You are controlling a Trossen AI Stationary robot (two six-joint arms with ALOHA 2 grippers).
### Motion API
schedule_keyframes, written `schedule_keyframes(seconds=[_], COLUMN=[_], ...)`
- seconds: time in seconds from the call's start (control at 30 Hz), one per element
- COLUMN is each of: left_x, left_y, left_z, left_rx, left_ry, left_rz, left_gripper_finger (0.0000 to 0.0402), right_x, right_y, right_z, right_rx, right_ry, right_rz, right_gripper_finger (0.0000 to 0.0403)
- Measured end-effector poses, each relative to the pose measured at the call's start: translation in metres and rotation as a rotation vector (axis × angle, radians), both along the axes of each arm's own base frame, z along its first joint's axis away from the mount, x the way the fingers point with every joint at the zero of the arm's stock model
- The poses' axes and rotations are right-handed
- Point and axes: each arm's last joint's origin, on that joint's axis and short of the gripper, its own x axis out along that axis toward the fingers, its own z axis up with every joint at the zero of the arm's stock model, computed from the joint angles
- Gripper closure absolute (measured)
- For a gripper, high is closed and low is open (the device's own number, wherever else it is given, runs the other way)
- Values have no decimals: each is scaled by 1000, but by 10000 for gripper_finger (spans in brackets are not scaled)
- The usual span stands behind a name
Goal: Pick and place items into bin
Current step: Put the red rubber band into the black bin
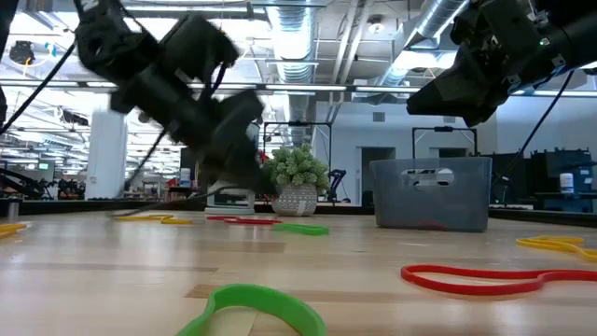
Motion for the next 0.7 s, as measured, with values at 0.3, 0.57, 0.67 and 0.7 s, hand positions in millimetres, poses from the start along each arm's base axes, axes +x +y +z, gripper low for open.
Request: schedule_keyframes(seconds=[0.3, 0.57, 0.67, 0.7], left_x=[27, 9, 5, 5], left_y=[-5, 1, 1, 1], left_z=[48, 30, 23, 22], left_rx=[138, 131, 105, 98], left_ry=[58, 384, 400, 391], left_rz=[-77, 57, 59, 47], left_gripper_finger=[401, 401, 401, 401], right_x=[0, 0, 0, 0], right_y=[0, 0, 0, 0], right_z=[0, 0, 0, 0], right_rx=[0, 0, 0, 0], right_ry=[0, 0, 0, 0], right_rz=[0, 0, 0, 0], right_gripper_finger=[326, 326, 326, 326])
